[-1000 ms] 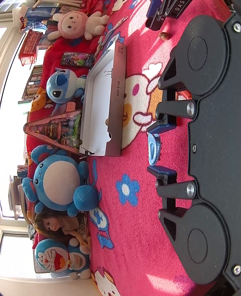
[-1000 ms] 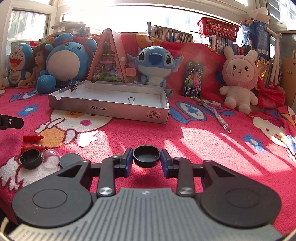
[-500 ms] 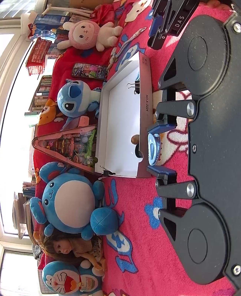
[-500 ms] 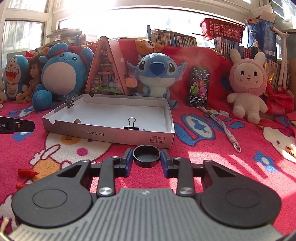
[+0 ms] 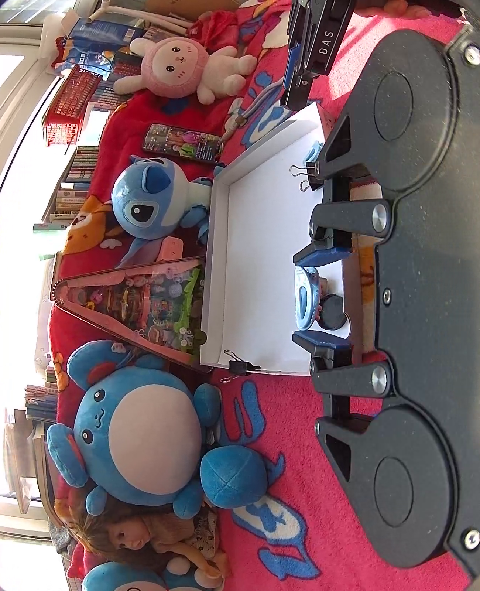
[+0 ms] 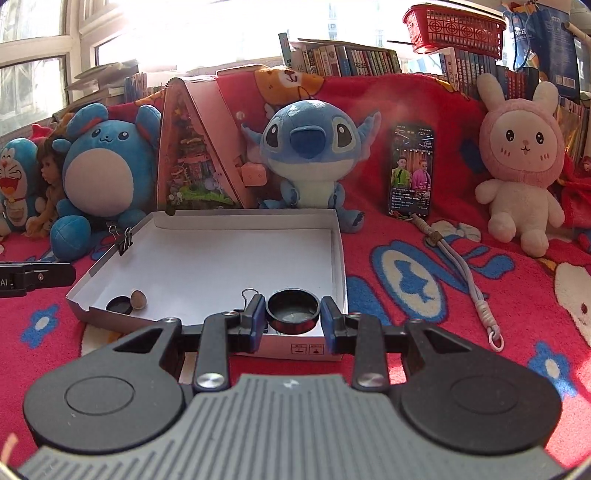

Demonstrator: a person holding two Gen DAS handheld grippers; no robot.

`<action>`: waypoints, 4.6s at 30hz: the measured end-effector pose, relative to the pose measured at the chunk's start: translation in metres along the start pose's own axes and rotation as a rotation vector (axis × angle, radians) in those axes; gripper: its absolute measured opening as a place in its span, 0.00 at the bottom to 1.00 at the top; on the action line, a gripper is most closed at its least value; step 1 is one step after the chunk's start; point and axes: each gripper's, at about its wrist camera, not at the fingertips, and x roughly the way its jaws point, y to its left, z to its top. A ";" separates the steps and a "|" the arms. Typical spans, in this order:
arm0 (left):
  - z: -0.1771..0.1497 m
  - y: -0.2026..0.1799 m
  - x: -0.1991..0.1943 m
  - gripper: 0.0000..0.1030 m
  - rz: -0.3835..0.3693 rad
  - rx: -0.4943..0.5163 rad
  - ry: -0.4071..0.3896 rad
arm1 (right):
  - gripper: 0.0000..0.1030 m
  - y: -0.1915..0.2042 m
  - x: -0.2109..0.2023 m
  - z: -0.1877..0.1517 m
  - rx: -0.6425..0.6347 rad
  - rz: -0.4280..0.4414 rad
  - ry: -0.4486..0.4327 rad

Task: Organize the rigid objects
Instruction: 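Carry the blue hair clip in the left gripper and the black lid in the right gripper over the box, then open the left gripper to drop the hair clip while the right gripper releases the lid, then withdraw both open grippers from the box toward the remaining items, then grasp the red crayon with the left gripper while the right gripper grasps a brown acorn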

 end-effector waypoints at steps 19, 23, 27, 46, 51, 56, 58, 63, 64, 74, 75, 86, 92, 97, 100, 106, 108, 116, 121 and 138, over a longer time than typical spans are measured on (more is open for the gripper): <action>0.034 0.006 0.092 0.35 0.020 -0.067 0.206 | 0.36 -0.003 0.084 0.032 0.082 0.018 0.241; 0.032 0.005 0.103 0.35 0.037 -0.061 0.221 | 0.36 -0.003 0.095 0.030 0.086 0.008 0.257; 0.029 0.006 0.108 0.35 0.047 -0.060 0.230 | 0.36 -0.002 0.101 0.029 0.085 0.008 0.263; 0.021 0.005 0.118 0.35 0.068 -0.041 0.241 | 0.36 0.001 0.113 0.026 0.102 0.028 0.288; 0.019 0.004 0.118 0.35 0.071 -0.027 0.230 | 0.36 0.001 0.114 0.025 0.108 0.030 0.288; 0.018 0.003 0.117 0.35 0.072 -0.024 0.223 | 0.36 0.001 0.114 0.026 0.110 0.032 0.287; 0.018 0.003 0.116 0.35 0.070 -0.028 0.223 | 0.39 0.000 0.114 0.026 0.112 0.034 0.284; 0.019 0.005 0.112 0.40 0.057 -0.034 0.214 | 0.54 -0.002 0.111 0.027 0.129 0.045 0.275; 0.019 0.004 0.109 0.42 0.056 -0.030 0.207 | 0.54 -0.002 0.109 0.026 0.126 0.046 0.271; 0.017 -0.002 0.068 0.63 -0.002 0.003 0.134 | 0.66 -0.003 0.079 0.026 0.080 0.059 0.198; 0.016 -0.003 0.061 0.66 -0.006 0.012 0.122 | 0.67 -0.003 0.074 0.025 0.070 0.061 0.187; -0.011 -0.015 0.012 0.73 -0.053 0.071 0.069 | 0.78 0.007 0.024 0.002 -0.011 0.111 0.097; -0.035 -0.016 -0.004 0.73 -0.088 0.066 0.087 | 0.82 0.015 -0.001 -0.015 -0.065 0.131 0.060; -0.051 -0.018 -0.013 0.73 -0.099 0.071 0.091 | 0.83 0.021 -0.012 -0.032 -0.088 0.140 0.053; -0.061 -0.018 -0.018 0.73 -0.094 0.077 0.094 | 0.84 0.022 -0.016 -0.042 -0.089 0.141 0.055; -0.079 -0.017 -0.025 0.73 -0.090 0.060 0.103 | 0.85 0.024 -0.026 -0.063 -0.083 0.113 0.033; -0.086 -0.017 -0.028 0.73 -0.084 0.058 0.101 | 0.85 0.025 -0.028 -0.071 -0.071 0.112 0.029; -0.111 -0.018 -0.034 0.74 -0.062 0.048 0.117 | 0.85 0.028 -0.036 -0.096 -0.041 0.074 0.006; -0.124 -0.019 -0.041 0.75 -0.045 0.000 0.097 | 0.85 0.033 -0.050 -0.114 -0.028 0.012 -0.066; -0.139 -0.002 -0.062 0.34 0.062 -0.015 0.079 | 0.73 0.035 -0.071 -0.142 0.011 0.038 -0.150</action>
